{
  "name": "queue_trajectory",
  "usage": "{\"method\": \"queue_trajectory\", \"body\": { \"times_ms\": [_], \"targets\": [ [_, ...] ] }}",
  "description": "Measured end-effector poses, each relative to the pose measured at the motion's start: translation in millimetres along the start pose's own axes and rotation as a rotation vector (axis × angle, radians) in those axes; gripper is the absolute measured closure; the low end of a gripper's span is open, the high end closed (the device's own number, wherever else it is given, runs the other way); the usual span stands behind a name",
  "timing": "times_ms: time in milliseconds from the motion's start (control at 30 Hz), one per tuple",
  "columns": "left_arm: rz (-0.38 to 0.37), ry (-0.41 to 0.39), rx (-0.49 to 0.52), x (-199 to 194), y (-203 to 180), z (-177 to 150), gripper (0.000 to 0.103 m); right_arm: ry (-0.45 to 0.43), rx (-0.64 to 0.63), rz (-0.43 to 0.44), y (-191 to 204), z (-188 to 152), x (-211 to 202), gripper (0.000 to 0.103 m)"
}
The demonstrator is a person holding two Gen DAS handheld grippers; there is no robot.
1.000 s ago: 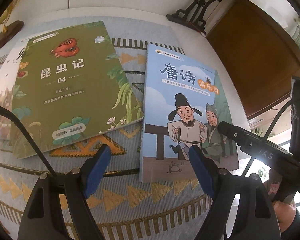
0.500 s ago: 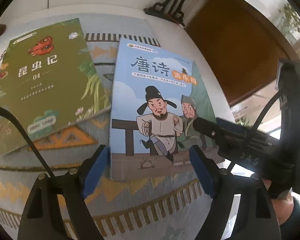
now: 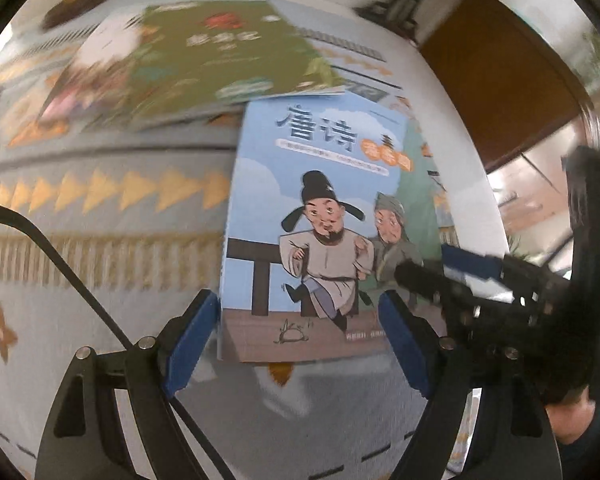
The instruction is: Organize books
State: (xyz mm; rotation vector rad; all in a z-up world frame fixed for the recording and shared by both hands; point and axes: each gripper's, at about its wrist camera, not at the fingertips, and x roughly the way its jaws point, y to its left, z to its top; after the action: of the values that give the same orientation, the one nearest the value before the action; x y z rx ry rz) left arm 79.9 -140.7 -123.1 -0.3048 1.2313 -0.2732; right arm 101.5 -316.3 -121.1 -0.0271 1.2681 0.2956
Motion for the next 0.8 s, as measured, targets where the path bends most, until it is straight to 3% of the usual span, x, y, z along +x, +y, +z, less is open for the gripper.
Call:
{"method": "queue_trajectory", "body": {
  "times_ms": [800],
  "targets": [
    [0.004, -0.034, -0.018, -1.3, 4.4, -7.3, 0.023, -0.015, 0.010, -0.001, 1.4, 0.5, 1.1, 0.047]
  ]
}}
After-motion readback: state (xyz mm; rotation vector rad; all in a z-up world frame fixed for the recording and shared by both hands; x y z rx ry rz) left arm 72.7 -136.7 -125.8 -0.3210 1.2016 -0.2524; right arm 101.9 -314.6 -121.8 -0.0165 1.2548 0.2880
